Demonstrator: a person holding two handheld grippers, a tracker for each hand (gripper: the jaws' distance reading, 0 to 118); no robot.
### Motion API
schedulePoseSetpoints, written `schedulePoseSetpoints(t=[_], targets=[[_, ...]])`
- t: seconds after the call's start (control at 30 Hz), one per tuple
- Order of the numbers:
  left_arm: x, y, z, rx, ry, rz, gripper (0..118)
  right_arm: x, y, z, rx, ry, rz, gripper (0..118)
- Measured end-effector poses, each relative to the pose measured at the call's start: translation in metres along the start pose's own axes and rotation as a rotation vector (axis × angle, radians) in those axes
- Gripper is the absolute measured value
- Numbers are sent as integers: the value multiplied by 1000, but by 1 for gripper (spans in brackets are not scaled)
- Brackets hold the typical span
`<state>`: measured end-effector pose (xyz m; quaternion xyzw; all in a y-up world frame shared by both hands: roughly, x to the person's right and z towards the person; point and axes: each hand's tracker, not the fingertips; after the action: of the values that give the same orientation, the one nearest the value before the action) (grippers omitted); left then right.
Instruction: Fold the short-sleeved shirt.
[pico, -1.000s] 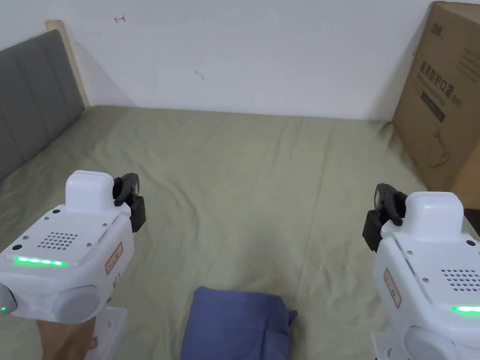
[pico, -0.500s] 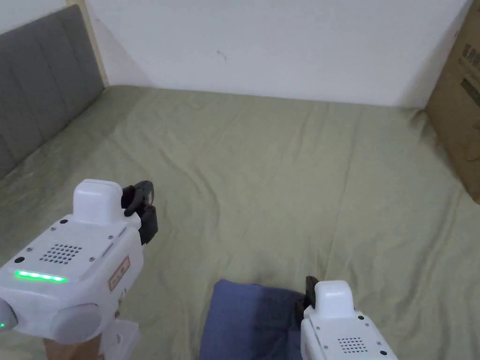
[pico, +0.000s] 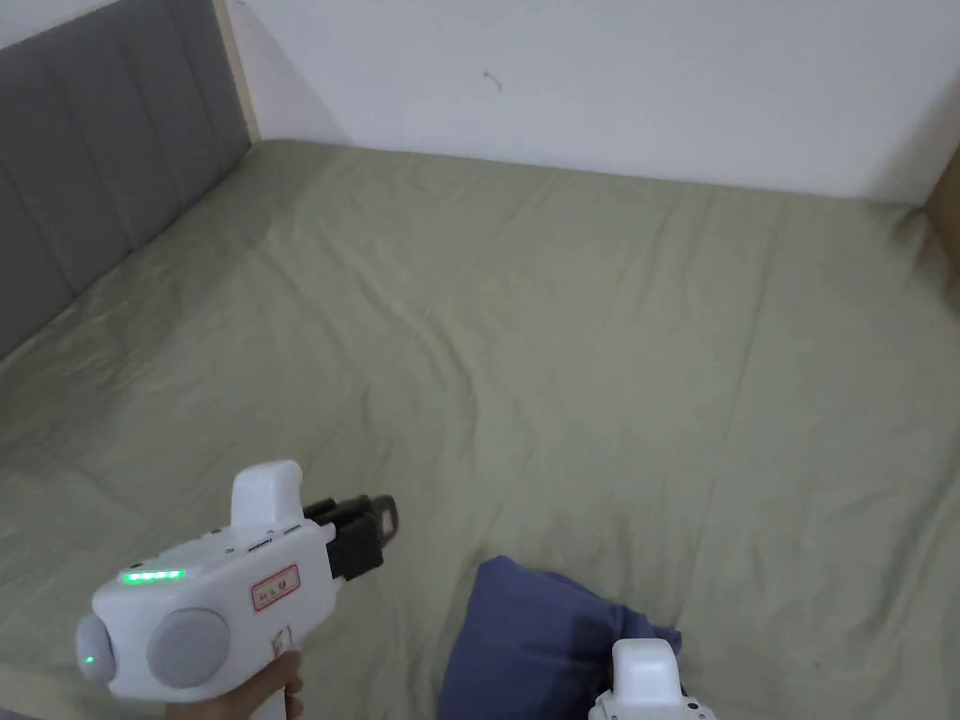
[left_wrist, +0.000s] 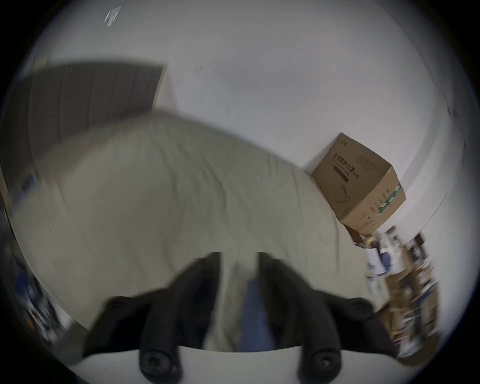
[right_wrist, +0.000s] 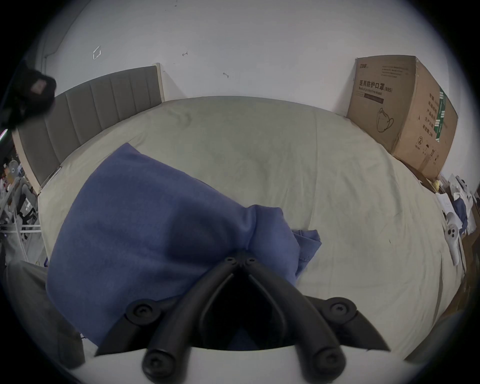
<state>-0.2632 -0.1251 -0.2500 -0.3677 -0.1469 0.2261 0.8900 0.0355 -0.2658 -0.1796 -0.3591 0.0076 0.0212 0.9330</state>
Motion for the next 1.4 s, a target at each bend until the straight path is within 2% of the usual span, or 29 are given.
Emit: schedulePoseSetpoints(t=[0.03, 0.07, 0.1, 0.23, 0.47, 0.5, 0.53, 0.57, 0.6, 0.7, 0.83, 0.93, 1.17, 1.3, 1.4], targets=[[-7, -4, -11, -69, -19, 59, 76, 1, 0, 1, 4, 3, 2, 0], [-12, -10, -24, -137, -37, 100, 95, 2, 0, 1, 4, 7, 2, 0], [-15, -17, -36, -197, -53, 120, 105, 3, 0, 1, 3, 12, -1, 0], [-15, -41, -70, -314, -98, 121, 105, 7, 1, 2, -2, 29, -22, 0], [-6, -62, -110, -456, -111, 13, 104, 11, 2, 2, -10, 52, -30, 0], [-4, -64, -113, -479, -123, 5, 98, 12, 2, 2, -10, 55, -32, 0], [-3, -66, -115, -489, -140, 5, 84, 12, 2, 2, -9, 57, -34, 0], [-2, -69, -116, -480, -148, 6, 63, 13, 2, 2, -10, 59, -35, 0], [-1, -71, -116, -481, -167, 17, 36, 14, 3, 3, -10, 64, -35, 0], [-2, -69, -117, -475, -153, 40, 21, 20, 10, 8, -11, 100, -43, 0], [-9, -48, -104, -445, -176, 25, 17, 30, 27, 26, 58, 100, -51, 0], [-23, -15, -93, -414, -100, -70, 17, 38, 44, 38, 115, 86, -35, 0], [-109, 92, -56, -334, 128, -161, 17, 51, 85, 48, 215, 60, -44, 0], [-167, 152, -39, -302, 297, -185, 17, 51, 110, 47, 269, 40, -48, 0], [-202, 182, -29, -286, 366, -185, 17, 48, 130, 44, 307, 26, -45, 0]])
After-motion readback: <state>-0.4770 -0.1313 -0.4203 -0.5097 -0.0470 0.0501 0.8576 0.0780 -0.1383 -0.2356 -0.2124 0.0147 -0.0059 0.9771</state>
